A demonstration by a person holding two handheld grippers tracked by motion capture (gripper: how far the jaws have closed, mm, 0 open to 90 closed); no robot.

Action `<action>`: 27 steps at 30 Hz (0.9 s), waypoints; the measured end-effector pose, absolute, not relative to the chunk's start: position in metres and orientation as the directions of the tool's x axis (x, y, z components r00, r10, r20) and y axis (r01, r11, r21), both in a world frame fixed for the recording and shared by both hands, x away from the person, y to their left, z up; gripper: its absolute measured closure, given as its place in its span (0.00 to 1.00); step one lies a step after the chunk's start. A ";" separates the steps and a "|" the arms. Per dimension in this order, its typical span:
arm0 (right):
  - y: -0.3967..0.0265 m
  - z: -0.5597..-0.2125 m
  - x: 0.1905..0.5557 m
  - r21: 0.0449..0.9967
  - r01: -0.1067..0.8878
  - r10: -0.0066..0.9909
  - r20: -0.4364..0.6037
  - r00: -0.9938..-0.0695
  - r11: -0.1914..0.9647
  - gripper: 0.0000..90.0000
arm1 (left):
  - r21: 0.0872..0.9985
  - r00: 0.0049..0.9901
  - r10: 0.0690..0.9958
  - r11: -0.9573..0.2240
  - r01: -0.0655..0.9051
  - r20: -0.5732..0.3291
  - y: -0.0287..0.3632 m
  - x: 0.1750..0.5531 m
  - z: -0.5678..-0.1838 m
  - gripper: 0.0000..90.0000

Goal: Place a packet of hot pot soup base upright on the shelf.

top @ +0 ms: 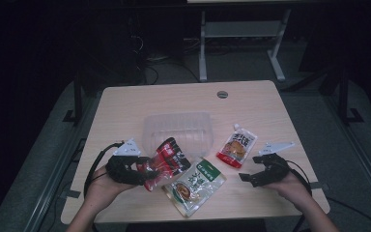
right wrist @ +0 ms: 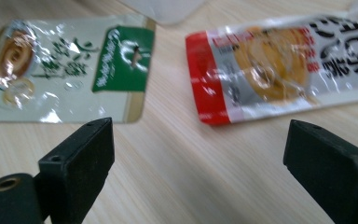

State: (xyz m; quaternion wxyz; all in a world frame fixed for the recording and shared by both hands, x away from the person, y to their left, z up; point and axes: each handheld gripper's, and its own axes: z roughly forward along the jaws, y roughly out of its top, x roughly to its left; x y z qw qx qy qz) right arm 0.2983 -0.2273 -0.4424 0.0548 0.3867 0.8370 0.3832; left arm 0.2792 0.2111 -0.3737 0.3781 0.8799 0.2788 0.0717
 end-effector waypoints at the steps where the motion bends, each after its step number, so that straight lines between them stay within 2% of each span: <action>1: -0.226 -0.441 0.299 0.690 0.598 0.681 0.206 -0.703 0.408 0.09 | 0.707 0.836 0.541 -0.558 0.435 -0.087 0.208 0.279 -0.374 0.46; 6: -0.216 -0.437 0.301 0.709 0.582 0.654 0.226 -0.722 0.397 0.09 | 0.703 0.849 0.521 -0.573 0.420 -0.082 0.198 0.278 -0.377 0.46; 8: -0.207 -0.435 0.302 0.725 0.554 0.625 0.220 -0.749 0.409 0.14 | 0.697 0.858 0.507 -0.587 0.412 -0.080 0.192 0.277 -0.380 0.46; 10: -0.201 -0.433 0.303 0.733 0.541 0.606 0.223 -0.764 0.413 0.14 | 0.695 0.863 0.499 -0.592 0.408 -0.082 0.188 0.276 -0.383 0.46; 27: -0.138 -0.415 0.307 0.782 0.494 0.396 0.344 -0.851 0.381 0.17 | 0.683 0.890 0.449 -0.626 0.378 -0.081 0.171 0.268 -0.393 0.46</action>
